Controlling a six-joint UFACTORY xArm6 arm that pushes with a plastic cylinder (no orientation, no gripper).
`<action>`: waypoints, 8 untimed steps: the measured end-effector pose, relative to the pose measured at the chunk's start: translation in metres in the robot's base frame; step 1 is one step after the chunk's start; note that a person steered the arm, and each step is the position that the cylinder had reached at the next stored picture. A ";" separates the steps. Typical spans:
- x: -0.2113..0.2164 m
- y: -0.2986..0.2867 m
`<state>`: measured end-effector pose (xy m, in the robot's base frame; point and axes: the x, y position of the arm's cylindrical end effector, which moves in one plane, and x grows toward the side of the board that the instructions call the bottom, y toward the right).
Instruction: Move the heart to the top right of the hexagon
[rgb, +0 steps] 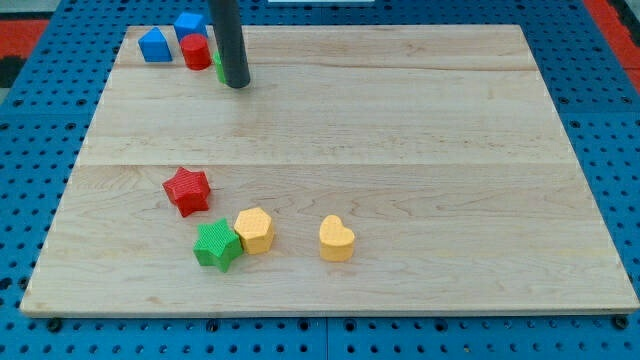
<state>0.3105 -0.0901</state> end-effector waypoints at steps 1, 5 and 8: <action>0.039 0.106; 0.247 0.147; 0.239 0.097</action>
<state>0.5499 0.0073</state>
